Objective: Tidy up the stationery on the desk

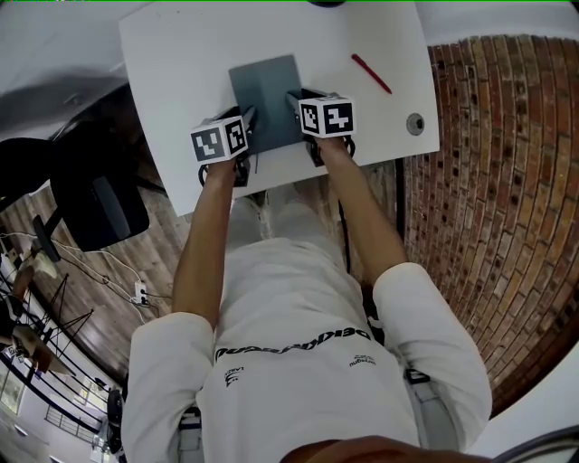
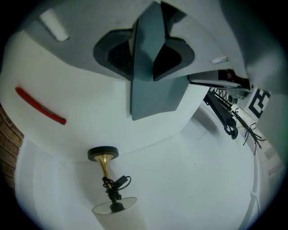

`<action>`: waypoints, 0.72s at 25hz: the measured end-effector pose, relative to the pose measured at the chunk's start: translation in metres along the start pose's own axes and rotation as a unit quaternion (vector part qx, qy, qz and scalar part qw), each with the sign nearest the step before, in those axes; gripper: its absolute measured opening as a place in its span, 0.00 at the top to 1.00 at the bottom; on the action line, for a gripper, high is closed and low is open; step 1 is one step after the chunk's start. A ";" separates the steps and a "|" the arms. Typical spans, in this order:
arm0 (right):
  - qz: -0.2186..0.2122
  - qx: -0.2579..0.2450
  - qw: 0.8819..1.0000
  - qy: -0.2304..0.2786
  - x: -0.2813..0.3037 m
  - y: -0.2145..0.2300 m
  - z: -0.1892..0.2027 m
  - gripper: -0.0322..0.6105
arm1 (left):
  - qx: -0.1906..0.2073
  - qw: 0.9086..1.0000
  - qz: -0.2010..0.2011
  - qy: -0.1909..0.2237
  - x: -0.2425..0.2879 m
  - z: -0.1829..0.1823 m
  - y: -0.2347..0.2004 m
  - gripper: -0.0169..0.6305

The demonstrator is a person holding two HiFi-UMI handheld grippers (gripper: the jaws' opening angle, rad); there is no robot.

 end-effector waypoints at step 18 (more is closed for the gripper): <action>-0.007 0.004 0.999 0.034 -0.025 0.012 -0.011 0.73 | 0.033 0.999 -0.005 0.018 -0.016 -0.007 0.009 0.75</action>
Point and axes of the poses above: the fingertips, and each gripper's own axes: x forward along the fingers, y to its right, z out of its underside, the point moved 3 cm from there along -x, backward along the fingers, and after that the axes turned 1 degree about y, right-handed, at the moved point
